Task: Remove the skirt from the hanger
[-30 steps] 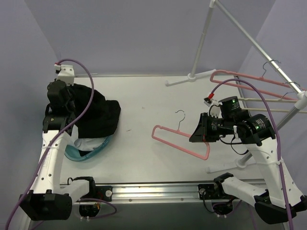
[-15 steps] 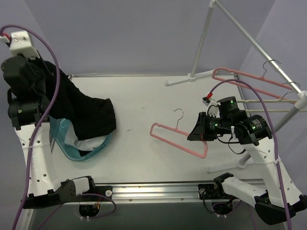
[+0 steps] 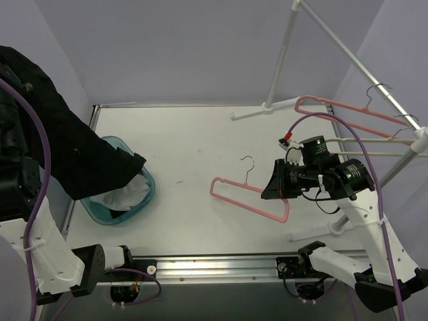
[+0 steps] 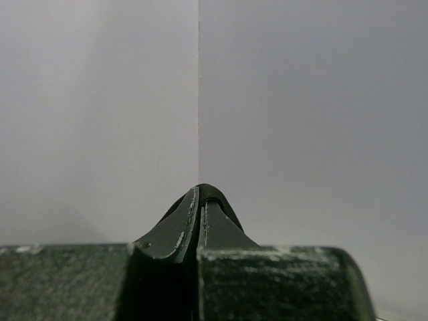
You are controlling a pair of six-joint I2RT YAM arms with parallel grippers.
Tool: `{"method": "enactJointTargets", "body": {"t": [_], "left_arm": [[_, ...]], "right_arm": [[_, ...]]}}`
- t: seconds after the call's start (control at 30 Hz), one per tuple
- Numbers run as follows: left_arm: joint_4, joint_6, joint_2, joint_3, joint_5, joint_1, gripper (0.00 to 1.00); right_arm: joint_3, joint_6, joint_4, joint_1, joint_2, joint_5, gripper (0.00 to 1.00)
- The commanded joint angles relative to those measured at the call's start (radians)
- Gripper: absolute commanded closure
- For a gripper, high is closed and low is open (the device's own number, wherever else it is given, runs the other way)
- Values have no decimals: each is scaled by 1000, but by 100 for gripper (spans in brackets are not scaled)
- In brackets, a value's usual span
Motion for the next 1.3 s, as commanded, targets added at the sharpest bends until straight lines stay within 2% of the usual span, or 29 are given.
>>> {"method": "enactJointTargets", "body": {"t": [0.0,0.13,0.33,0.53,0.73,0.97,1.07,1.1,1.27], "left_arm": [[4,10,0,18,-25,7,98],[10,20,8,53,-28,7,98],[64,154,49,139,-46,7,98],[168,261,25,49,-100,5,98],[154,289,-3,-24,-102,7,98],[173,350,-58,-195,-102,7,98],[202,344,-102,-362,-35,5,98],[231,330,-118,-471,-16,5,98],[276,220,-175,-732,85,5,98]], "right_arm": [[10,-43,-19,10,18,-24,100],[25,-53,-22,25,39,-10,100],[53,-63,-27,39,56,8,100],[91,-74,-28,61,90,29,100],[125,-82,-30,93,134,48,100],[147,-93,-39,119,164,79,100],[142,-96,-37,122,167,86,100],[141,-96,-37,122,167,89,100],[141,-103,-48,133,171,106,100]]}}
